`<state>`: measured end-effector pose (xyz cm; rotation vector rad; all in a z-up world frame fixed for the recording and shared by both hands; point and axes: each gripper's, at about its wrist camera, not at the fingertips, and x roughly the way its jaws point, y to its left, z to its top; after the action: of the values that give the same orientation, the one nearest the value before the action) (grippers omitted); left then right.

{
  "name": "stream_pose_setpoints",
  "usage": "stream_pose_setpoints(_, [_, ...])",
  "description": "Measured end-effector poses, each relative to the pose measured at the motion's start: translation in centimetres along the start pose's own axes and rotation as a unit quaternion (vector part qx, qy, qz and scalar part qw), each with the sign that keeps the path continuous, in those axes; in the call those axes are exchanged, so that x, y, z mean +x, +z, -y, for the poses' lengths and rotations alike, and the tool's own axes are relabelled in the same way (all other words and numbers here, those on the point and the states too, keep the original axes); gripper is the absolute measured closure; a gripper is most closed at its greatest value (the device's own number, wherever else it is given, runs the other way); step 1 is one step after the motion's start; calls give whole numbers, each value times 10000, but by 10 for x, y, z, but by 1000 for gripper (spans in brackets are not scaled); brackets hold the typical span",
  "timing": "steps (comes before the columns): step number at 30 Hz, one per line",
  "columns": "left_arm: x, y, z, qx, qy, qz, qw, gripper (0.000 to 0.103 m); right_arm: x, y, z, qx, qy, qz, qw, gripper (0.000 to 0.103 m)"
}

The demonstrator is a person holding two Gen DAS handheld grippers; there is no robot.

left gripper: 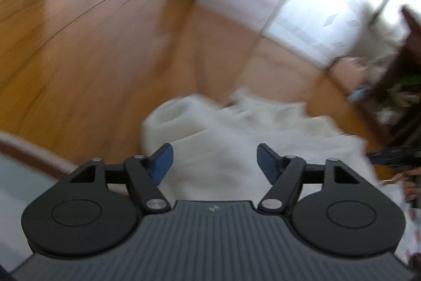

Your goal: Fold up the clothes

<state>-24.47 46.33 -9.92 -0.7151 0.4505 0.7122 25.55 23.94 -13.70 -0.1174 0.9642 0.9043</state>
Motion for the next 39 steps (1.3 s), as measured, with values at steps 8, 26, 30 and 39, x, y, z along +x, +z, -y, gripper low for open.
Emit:
stream_pose_setpoints(8, [10, -11, 3, -122, -1065, -440, 9933, 83, 29, 8, -8, 37, 44, -236, 9997, 45])
stream_pose_setpoints(26, [14, -10, -10, -270, -224, -238, 9991, 27, 4, 4, -32, -838, 198, 329, 9957, 95])
stream_pose_setpoints(30, [23, -15, 4, 48, -294, -117, 9995, 95, 2, 2, -30, -707, 200, 437, 9963, 95])
stream_pose_setpoints(39, [4, -21, 53, 1329, -264, 291, 9904, 94, 13, 1, -33, -957, 94, 125, 9953, 88])
